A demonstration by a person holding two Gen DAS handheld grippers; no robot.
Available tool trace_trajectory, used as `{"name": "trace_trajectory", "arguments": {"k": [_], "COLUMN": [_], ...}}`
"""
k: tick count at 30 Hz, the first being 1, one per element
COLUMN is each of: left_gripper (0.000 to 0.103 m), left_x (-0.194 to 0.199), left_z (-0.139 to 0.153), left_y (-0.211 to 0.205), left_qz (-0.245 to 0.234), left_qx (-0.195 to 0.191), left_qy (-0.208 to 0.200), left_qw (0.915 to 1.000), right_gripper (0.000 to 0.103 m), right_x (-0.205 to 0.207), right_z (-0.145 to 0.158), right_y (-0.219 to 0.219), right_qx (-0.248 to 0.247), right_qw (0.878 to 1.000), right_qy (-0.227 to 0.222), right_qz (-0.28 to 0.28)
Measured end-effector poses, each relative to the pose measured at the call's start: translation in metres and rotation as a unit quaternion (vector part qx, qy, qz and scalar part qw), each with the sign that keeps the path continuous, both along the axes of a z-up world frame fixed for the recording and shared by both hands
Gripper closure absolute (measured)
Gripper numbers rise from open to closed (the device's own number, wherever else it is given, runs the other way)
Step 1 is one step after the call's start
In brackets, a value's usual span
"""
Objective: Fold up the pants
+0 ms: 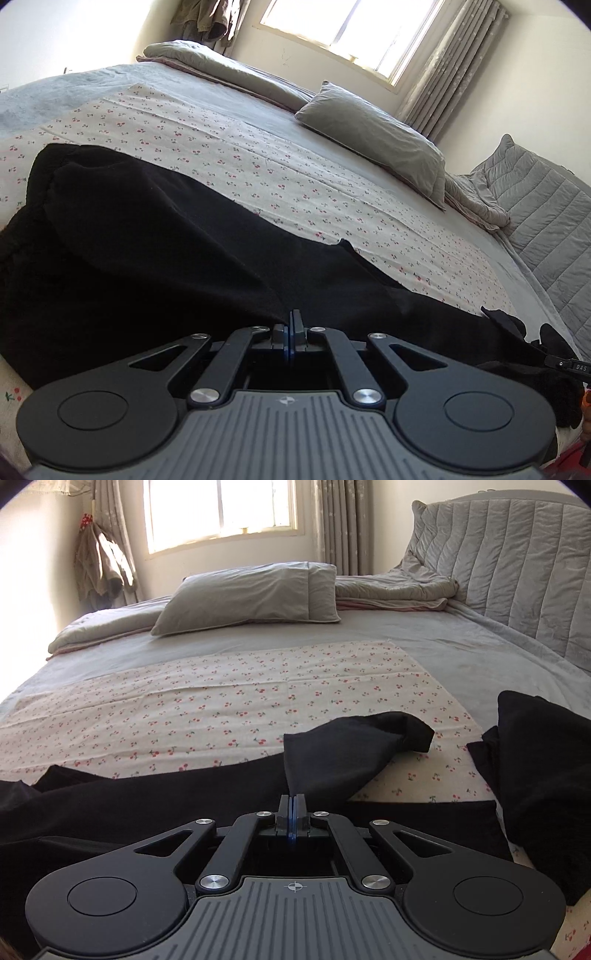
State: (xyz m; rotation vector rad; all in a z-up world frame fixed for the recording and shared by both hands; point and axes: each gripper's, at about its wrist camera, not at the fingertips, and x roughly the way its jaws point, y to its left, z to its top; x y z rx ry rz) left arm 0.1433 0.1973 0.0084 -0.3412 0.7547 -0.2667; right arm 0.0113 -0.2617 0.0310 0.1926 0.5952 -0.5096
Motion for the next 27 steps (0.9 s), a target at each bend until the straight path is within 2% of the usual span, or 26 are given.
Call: {"name": "trace_trajectory", "arguments": {"k": [3, 9, 14, 15, 17, 18, 19, 20, 21, 22, 24, 27], "left_gripper": [0.102, 0.101, 0.098, 0.095, 0.083, 0.068, 0.051, 0.044, 0.036, 0.034, 0.029, 0.021], "left_x": [-0.009, -0.019, -0.019, -0.020, -0.026, -0.031, -0.035, -0.039, -0.044, -0.047, -0.055, -0.060], "left_z": [-0.013, -0.038, -0.039, -0.037, -0.032, -0.028, -0.023, -0.020, -0.017, -0.013, -0.005, 0.001], "left_y": [0.006, 0.006, 0.002, 0.002, -0.003, -0.008, -0.012, -0.016, -0.020, -0.026, -0.042, -0.065], "left_qz": [0.000, 0.011, 0.031, 0.036, 0.035, 0.031, 0.027, 0.024, 0.019, 0.011, -0.013, -0.054], "left_qx": [-0.004, 0.025, 0.020, 0.019, 0.026, 0.034, 0.042, 0.050, 0.058, 0.067, 0.077, 0.069], "left_qy": [0.028, 0.071, 0.065, 0.063, 0.059, 0.053, 0.047, 0.042, 0.037, 0.031, 0.018, 0.003], "left_qw": [0.9996, 0.9971, 0.9972, 0.9972, 0.9973, 0.9975, 0.9977, 0.9976, 0.9975, 0.9972, 0.9968, 0.9961], "right_gripper": [0.103, 0.103, 0.103, 0.103, 0.089, 0.084, 0.071, 0.055, 0.049, 0.042, 0.042, 0.040], "right_x": [-0.013, -0.030, -0.035, -0.035, -0.037, -0.039, -0.042, -0.046, -0.050, -0.051, -0.053, -0.051], "right_z": [-0.021, -0.070, -0.078, -0.076, -0.069, -0.065, -0.061, -0.056, -0.051, -0.046, -0.037, -0.026], "right_y": [0.005, 0.007, 0.012, 0.014, 0.016, 0.016, 0.013, 0.010, 0.007, 0.003, -0.004, -0.018], "right_qx": [0.012, 0.041, 0.020, 0.013, 0.001, -0.003, -0.003, -0.001, 0.001, 0.002, 0.002, 0.006], "right_qw": [1.000, 0.997, 0.998, 0.997, 0.996, 0.997, 0.997, 0.997, 0.998, 0.998, 0.999, 0.999], "right_qy": [0.020, 0.057, 0.051, 0.055, 0.062, 0.058, 0.051, 0.041, 0.032, 0.023, 0.010, -0.008], "right_qz": [0.011, 0.027, 0.040, 0.048, 0.056, 0.059, 0.059, 0.058, 0.055, 0.052, 0.045, 0.038]}}
